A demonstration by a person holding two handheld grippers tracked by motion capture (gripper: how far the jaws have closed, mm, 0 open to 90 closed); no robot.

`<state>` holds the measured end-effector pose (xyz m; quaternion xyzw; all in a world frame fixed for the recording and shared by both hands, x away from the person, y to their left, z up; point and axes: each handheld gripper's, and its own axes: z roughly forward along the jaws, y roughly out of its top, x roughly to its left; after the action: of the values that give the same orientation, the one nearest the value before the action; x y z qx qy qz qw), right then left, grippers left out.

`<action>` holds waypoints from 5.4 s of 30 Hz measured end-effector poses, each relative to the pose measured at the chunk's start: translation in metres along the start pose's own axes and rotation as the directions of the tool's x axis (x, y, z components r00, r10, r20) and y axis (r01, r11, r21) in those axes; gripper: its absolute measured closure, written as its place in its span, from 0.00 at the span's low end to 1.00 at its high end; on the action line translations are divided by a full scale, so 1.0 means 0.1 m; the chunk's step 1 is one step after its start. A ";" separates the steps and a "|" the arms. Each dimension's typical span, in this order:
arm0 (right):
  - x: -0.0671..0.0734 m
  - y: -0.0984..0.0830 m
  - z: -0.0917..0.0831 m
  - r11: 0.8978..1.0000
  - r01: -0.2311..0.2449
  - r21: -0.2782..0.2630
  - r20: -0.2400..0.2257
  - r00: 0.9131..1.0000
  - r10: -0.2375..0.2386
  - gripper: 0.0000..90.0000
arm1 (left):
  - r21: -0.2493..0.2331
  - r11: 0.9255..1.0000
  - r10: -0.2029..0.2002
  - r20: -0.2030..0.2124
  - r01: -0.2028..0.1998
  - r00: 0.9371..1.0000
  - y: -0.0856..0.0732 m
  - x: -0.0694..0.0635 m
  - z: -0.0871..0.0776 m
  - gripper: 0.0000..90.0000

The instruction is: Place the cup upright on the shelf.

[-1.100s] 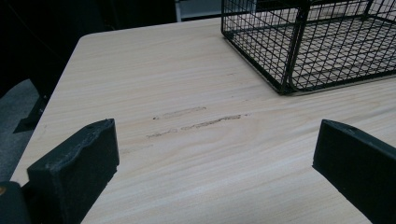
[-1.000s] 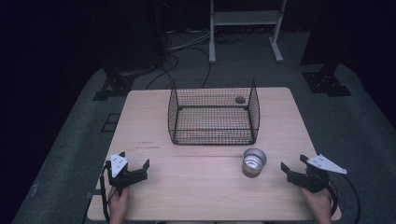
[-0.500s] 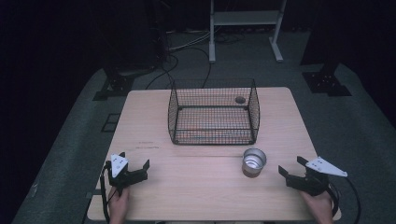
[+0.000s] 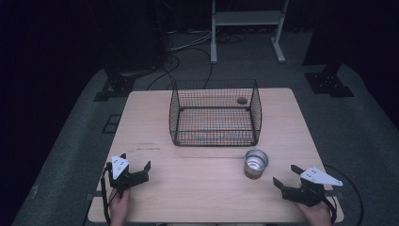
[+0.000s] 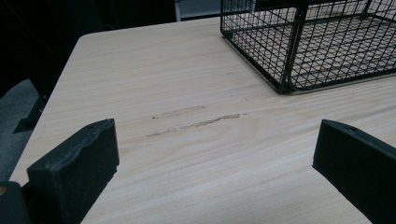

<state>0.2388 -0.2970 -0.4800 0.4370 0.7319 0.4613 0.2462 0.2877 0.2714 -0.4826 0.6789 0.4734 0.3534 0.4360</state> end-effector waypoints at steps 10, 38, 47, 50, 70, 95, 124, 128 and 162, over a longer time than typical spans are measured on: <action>0.11 0.01 0.03 1.000 0.015 0.012 -0.039 0.999 -0.014 0.12 | 0.000 1.000 -0.003 0.000 0.003 1.000 0.00 0.01 0.00 0.00; 0.27 0.20 0.37 0.993 0.092 0.069 -0.097 0.992 -0.085 0.09 | 0.001 1.000 -0.001 -0.001 0.001 1.000 0.00 0.00 0.00 0.00; 0.30 0.30 0.51 0.990 0.110 0.083 -0.096 0.990 -0.102 0.05 | 0.002 1.000 -0.002 -0.002 0.002 1.000 0.00 0.00 0.00 0.00; 0.30 0.32 0.53 0.991 0.109 0.082 -0.095 0.990 -0.101 0.05 | 0.001 1.000 -0.001 -0.001 0.001 1.000 0.00 0.00 0.00 0.00; 0.34 0.49 0.74 0.987 0.121 0.104 -0.100 0.989 -0.110 0.19 | -0.002 1.000 0.001 0.000 -0.001 1.000 0.00 0.00 0.00 0.00; 0.43 0.90 0.57 0.989 0.131 0.072 -0.116 0.986 -0.122 0.20 | -0.001 1.000 0.001 0.000 -0.001 1.000 0.00 0.00 -0.01 0.00; 0.48 1.57 0.47 0.986 0.165 0.002 -0.152 0.975 -0.163 0.20 | -0.001 1.000 -0.001 -0.001 0.001 1.000 0.00 0.00 0.00 0.00; 0.48 1.64 0.48 0.985 0.174 -0.002 -0.154 0.973 -0.172 0.20 | 0.003 1.000 -0.001 -0.001 0.001 1.000 0.00 0.00 -0.01 0.00; 0.47 2.08 0.74 0.986 0.163 0.018 -0.168 0.973 -0.158 0.20 | -0.006 1.000 -0.002 0.000 0.002 1.000 0.00 0.00 0.00 0.00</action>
<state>0.3577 -0.1816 -0.3264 0.3401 0.7900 0.4632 0.2138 0.2873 0.2715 -0.4829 0.6771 0.4730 0.3545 0.4382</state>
